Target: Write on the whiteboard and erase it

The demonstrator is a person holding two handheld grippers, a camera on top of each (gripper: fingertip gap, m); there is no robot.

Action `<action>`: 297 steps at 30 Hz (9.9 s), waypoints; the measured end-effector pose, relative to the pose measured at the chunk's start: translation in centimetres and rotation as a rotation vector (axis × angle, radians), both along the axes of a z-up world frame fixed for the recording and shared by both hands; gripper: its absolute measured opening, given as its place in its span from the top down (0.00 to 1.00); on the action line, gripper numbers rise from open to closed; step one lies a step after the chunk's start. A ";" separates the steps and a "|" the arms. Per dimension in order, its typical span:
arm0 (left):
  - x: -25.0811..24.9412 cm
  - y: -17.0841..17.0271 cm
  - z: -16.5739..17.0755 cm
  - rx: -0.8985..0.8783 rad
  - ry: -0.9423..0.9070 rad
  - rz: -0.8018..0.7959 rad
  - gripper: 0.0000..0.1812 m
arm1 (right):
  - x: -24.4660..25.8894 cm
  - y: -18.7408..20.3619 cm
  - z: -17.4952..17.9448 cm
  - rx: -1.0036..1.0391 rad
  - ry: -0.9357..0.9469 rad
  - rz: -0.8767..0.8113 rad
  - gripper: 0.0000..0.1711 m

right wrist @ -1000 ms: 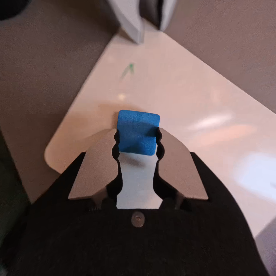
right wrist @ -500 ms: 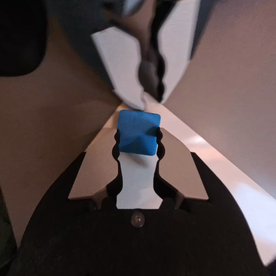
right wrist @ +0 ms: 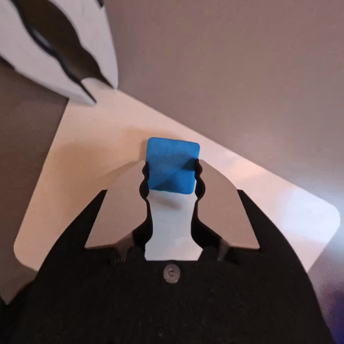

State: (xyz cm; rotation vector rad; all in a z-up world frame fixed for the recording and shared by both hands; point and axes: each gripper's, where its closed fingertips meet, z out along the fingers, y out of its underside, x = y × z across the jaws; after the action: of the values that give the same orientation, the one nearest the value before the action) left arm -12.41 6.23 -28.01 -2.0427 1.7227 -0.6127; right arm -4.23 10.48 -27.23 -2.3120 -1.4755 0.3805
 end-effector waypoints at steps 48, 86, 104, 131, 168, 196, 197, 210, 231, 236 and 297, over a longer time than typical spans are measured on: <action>-0.1 -0.7 0.0 -0.003 -0.002 -0.017 0.85 | 10.5 2.4 -0.2 0.062 0.127 -0.203 0.71; -0.3 -1.1 0.0 -0.009 -0.017 -0.055 0.82 | 14.9 6.2 2.0 -0.034 0.005 -0.311 0.57; -4.1 1.7 0.0 0.122 0.043 0.014 0.70 | 19.8 -3.0 -0.2 0.047 0.192 -0.425 0.69; -22.4 20.9 3.2 0.027 0.144 1.038 0.75 | 12.4 4.1 7.5 0.608 0.700 -0.103 0.98; 8.2 0.1 13.0 -0.003 -0.981 0.101 0.90 | -3.2 -2.8 15.8 0.371 0.997 0.179 1.00; 6.5 -2.4 17.1 -0.741 -1.368 0.133 0.91 | -3.2 -6.1 16.2 1.240 0.571 0.455 0.86; 6.5 -2.3 17.0 -0.744 -1.369 0.140 0.91 | -3.2 -6.1 16.2 1.256 0.556 0.455 0.86; 5.5 -1.7 17.0 -0.479 -1.299 0.113 0.82 | -1.7 -5.1 16.7 0.823 0.766 0.355 0.88; 4.3 -1.1 14.9 -0.347 -1.064 0.079 0.89 | -2.4 -5.5 14.3 0.477 0.911 0.358 0.88; 4.3 -1.1 14.7 -0.437 -1.083 0.079 0.89 | -2.5 -5.6 14.2 0.522 0.866 0.372 0.88; 4.4 -1.8 14.4 -0.463 -1.037 0.017 0.89 | -2.2 -6.1 13.8 0.561 0.866 0.406 0.88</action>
State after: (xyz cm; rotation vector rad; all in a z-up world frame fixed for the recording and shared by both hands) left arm -8.03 4.43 -13.60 -1.4696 0.9704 -1.7854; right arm -6.45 4.33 -13.44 -1.1562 -1.3244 0.8197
